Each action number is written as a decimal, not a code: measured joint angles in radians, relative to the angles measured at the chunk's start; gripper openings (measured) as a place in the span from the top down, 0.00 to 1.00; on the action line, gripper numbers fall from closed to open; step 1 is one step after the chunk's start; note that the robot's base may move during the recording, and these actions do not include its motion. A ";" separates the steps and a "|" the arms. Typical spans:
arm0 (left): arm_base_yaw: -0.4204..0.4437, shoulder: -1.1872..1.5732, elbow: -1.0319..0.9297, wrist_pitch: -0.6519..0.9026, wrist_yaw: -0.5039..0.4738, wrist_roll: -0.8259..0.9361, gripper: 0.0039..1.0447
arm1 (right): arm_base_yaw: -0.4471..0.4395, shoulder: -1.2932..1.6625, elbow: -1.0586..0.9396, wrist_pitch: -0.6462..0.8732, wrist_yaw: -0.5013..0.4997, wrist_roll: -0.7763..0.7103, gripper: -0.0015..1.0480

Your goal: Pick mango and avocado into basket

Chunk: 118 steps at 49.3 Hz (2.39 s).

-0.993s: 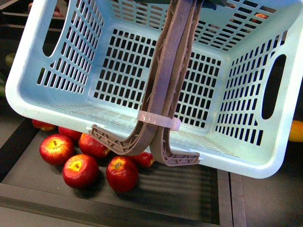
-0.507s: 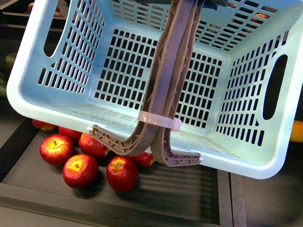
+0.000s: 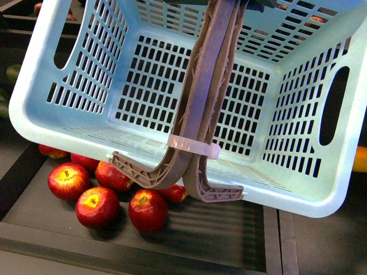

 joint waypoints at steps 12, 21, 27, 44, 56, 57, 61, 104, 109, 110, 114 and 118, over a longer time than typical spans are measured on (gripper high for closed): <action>0.000 0.000 0.000 0.000 0.000 0.000 0.92 | 0.029 0.020 -0.018 0.023 0.011 0.017 0.07; 0.000 0.000 0.000 0.000 -0.002 0.000 0.92 | 0.027 0.066 -0.019 0.032 0.032 0.021 0.07; 0.000 0.000 0.000 0.000 -0.002 0.000 0.92 | 0.022 0.072 -0.025 0.032 0.035 0.024 0.07; 0.000 0.000 0.000 0.000 0.000 0.000 0.92 | 0.024 0.133 0.001 0.034 0.004 0.036 0.07; 0.000 0.000 0.000 0.000 -0.001 0.000 0.92 | 0.022 0.171 0.015 0.079 0.019 0.043 0.07; 0.000 0.000 0.000 0.000 -0.001 0.000 0.92 | 0.021 0.171 0.017 0.082 0.019 0.043 0.07; 0.000 0.000 0.000 0.000 0.000 0.000 0.92 | 0.019 0.171 0.023 0.087 0.021 0.043 0.07; 0.000 0.000 0.000 0.000 0.000 0.000 0.92 | -0.017 0.127 -0.006 0.103 -0.014 0.034 0.38; 0.000 0.000 0.000 0.000 0.000 0.000 0.92 | -0.030 0.075 -0.024 0.097 -0.039 0.032 0.38; 0.000 0.000 0.000 0.000 0.000 0.000 0.92 | -0.032 0.065 -0.027 0.095 -0.044 0.032 0.38; 0.000 0.000 0.000 0.000 0.000 0.000 0.92 | -0.040 -0.001 -0.045 0.082 -0.075 0.031 0.38; 0.000 0.000 0.000 0.000 0.000 0.000 0.92 | -0.042 -0.076 -0.062 0.058 -0.120 0.032 0.38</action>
